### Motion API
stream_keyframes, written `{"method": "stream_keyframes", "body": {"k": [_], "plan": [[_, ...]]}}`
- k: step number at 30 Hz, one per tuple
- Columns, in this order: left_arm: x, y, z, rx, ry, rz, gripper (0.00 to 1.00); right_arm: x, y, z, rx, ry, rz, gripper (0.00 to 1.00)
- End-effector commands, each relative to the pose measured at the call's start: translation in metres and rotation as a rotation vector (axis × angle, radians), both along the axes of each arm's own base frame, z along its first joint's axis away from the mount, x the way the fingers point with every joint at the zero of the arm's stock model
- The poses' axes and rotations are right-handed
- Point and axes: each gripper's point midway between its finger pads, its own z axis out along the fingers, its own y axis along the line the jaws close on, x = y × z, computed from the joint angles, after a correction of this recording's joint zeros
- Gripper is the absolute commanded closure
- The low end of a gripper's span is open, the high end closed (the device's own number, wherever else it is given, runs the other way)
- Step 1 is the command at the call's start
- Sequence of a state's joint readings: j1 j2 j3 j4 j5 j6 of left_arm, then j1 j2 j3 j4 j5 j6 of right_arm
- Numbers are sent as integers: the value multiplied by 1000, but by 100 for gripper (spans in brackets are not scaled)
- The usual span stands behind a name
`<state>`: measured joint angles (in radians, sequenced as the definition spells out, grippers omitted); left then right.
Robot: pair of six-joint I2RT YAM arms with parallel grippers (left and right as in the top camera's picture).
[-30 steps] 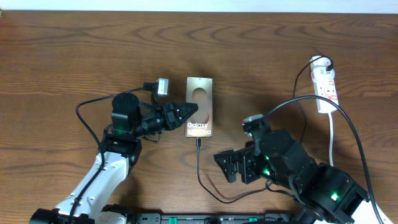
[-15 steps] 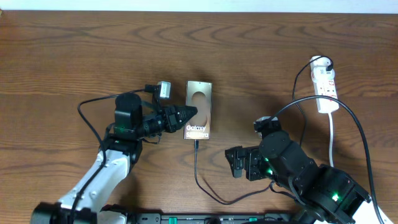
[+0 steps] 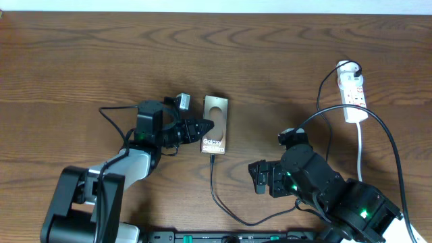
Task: Plug charger to phone and switch on socket
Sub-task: 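Open the right gripper and pull it back from the plugged cable, then lower the phone with the left gripper and lay it flat on the table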
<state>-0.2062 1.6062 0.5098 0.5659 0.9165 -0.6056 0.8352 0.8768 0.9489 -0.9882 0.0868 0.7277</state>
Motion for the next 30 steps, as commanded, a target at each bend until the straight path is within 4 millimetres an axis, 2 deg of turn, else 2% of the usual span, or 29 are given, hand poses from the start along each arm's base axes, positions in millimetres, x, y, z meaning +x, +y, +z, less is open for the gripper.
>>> {"method": "stream_keyframes", "body": {"k": [1, 18, 30], "plan": [[1, -3, -3, -1, -15, -21, 92, 5, -1, 4, -2, -9, -25, 1], [6, 0, -8, 24, -23, 3, 92, 10, 6, -38, -143, 122, -22, 1], [7, 2, -11, 46, -35, 10, 93, 11, 6, -40, -140, 135, -50, 1]]}}
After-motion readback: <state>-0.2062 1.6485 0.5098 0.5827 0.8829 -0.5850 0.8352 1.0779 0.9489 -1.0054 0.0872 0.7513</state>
